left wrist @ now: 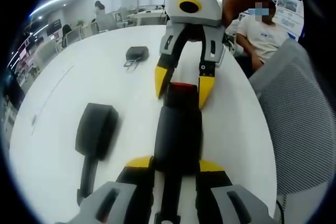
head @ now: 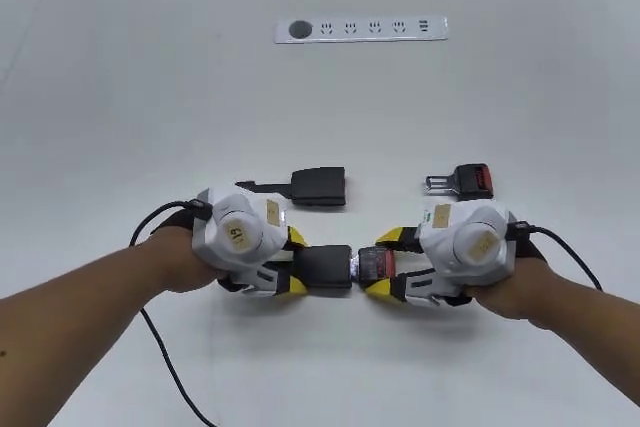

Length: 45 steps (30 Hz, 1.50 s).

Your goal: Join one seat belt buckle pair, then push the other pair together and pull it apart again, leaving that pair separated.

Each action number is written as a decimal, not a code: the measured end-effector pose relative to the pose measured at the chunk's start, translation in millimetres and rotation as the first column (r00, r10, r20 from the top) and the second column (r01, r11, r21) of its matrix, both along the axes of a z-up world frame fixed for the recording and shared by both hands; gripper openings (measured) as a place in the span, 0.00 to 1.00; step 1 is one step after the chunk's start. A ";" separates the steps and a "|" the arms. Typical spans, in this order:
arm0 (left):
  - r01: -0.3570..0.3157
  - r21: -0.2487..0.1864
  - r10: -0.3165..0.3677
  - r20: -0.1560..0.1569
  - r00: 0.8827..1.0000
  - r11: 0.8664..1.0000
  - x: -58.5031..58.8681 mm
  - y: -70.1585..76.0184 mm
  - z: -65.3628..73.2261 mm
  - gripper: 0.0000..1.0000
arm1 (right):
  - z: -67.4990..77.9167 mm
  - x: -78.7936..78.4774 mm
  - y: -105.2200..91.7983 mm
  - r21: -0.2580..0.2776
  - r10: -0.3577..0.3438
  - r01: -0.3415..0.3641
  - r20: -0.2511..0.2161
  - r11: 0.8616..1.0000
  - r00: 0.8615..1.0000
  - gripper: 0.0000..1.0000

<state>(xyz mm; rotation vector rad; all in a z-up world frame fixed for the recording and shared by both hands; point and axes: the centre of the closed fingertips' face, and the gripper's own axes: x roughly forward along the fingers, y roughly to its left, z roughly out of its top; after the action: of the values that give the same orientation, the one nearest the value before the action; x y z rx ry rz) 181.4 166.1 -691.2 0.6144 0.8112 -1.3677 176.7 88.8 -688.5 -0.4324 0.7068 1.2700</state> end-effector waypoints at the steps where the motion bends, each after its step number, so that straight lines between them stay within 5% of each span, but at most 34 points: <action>1: 0.004 -0.004 -0.004 0.005 1.000 1.000 -0.1 -0.1 -0.1 0.30 | -0.7 0.4 -0.3 0.004 -0.002 0.002 0.002 1.000 1.000 0.34; 22: 0.044 -0.127 -0.043 0.008 0.999 0.991 -3.3 -3.8 1.9 0.30 | 2.5 0.2 -1.8 0.068 0.062 -0.068 0.083 0.995 0.995 0.33; 45: 0.077 -0.199 -0.078 0.000 0.997 0.977 -1.9 -2.3 2.7 0.29 | 2.7 3.3 1.1 0.123 0.051 -0.059 0.070 0.991 0.996 0.32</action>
<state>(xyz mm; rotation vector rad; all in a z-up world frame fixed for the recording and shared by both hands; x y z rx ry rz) 179.4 163.8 -688.5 0.4884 0.6524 -1.5026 180.0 89.9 -685.8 -0.3921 0.5591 1.3375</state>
